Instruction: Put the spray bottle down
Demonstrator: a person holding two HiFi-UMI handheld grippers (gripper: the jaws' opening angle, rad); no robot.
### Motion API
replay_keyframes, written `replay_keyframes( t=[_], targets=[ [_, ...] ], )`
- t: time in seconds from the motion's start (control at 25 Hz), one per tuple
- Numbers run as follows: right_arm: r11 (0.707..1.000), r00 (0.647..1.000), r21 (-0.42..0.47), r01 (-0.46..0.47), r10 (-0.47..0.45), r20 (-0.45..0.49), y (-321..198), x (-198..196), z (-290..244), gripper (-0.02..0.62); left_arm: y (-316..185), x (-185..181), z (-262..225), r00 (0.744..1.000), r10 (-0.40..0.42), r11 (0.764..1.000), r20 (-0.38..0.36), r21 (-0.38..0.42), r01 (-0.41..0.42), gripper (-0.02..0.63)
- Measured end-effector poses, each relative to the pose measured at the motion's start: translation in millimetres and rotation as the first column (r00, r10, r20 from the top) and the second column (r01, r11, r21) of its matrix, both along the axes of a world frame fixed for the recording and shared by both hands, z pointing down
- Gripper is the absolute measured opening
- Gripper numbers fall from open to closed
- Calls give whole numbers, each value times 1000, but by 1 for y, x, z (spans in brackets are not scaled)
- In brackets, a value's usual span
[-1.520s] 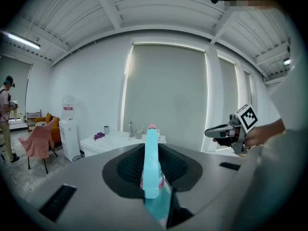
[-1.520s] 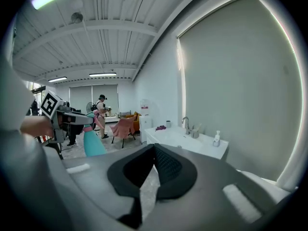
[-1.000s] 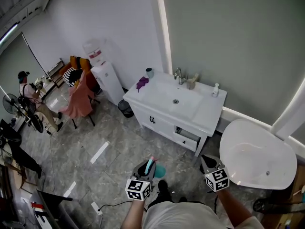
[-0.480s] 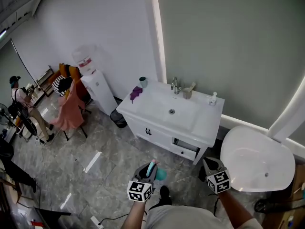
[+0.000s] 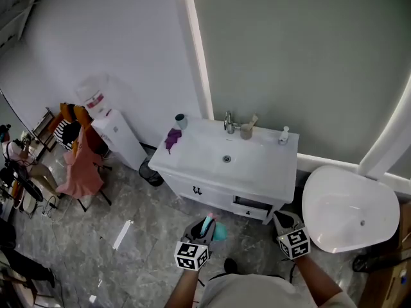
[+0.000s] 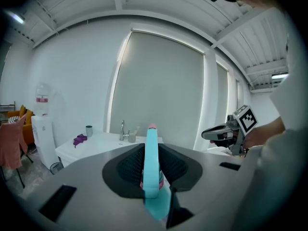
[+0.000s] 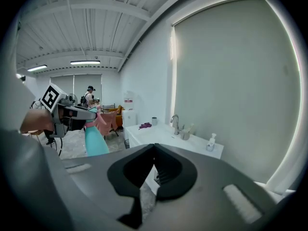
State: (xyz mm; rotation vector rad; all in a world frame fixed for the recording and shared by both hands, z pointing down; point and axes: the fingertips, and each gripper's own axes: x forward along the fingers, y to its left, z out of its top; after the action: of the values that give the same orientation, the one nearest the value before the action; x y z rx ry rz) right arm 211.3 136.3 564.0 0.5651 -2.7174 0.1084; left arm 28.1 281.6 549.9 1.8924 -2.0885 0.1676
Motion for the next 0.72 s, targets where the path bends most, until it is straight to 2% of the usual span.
replay_keyframes(
  t=[0.36,0.72],
  targets=[
    [996,996,-19,-90,90,-27,-3,-21,15,11,-34,-29,11,993,114,993,-27,-11,-114,84],
    [993,993,-31,-112,110,-39,-32,-42,23,11,-68,-59,24,993,110,993,-51,-30,-112,84]
  ],
)
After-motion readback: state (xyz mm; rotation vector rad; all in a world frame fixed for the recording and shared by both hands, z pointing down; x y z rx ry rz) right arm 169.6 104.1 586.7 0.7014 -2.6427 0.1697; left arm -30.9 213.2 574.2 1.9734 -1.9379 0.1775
